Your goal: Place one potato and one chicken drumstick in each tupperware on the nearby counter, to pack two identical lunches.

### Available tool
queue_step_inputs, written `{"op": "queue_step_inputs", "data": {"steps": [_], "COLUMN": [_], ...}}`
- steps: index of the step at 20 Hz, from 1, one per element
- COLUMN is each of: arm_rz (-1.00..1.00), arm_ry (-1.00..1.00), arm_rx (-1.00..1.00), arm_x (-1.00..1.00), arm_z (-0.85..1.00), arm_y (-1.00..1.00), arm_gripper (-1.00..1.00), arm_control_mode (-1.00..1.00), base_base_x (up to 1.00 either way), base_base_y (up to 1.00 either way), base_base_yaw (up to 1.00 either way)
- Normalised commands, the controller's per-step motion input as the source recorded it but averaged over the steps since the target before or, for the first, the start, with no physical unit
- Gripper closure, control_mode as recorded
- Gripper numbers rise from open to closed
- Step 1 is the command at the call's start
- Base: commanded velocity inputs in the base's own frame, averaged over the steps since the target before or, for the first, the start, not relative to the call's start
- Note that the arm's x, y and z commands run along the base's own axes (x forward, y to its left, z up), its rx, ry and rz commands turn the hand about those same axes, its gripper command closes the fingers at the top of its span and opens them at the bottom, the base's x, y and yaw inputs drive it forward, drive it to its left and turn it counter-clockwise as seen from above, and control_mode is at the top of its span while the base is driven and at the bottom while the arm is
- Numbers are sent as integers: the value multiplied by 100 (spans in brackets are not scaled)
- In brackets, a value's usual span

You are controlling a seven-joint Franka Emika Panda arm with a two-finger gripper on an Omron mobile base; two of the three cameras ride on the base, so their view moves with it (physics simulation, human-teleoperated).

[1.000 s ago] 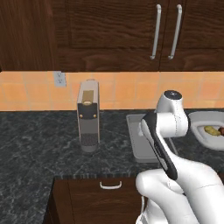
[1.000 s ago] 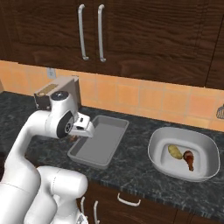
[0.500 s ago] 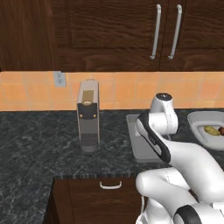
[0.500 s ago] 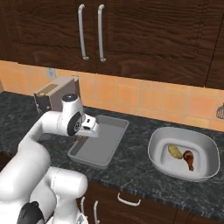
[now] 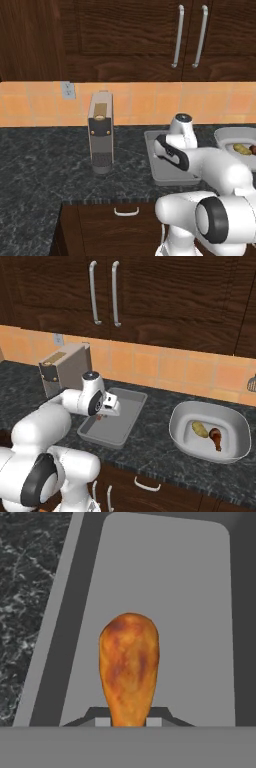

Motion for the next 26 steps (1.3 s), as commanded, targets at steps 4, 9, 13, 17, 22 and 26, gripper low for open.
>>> {"op": "queue_step_inputs", "data": {"steps": [4,9,13,17,22,26], "arm_rz": [0,0,0,0,0,0], "arm_ry": [0,0,0,0,0,-1], "arm_rx": [0,0,0,0,0,0], "arm_x": [37,41,38,25,2,-31], "arm_z": [-30,-23,-25,-23,14,48], "arm_y": [-3,0,0,0,-1,0], "arm_gripper": [100,100,100,-100,-100,-100], "arm_control_mode": [-100,-100,-100,-100,-100,-100], "base_base_x": [0,0,0,0,0,0], "base_base_y": [0,0,0,0,0,0], "base_base_yaw": [0,0,0,0,0,0]}}
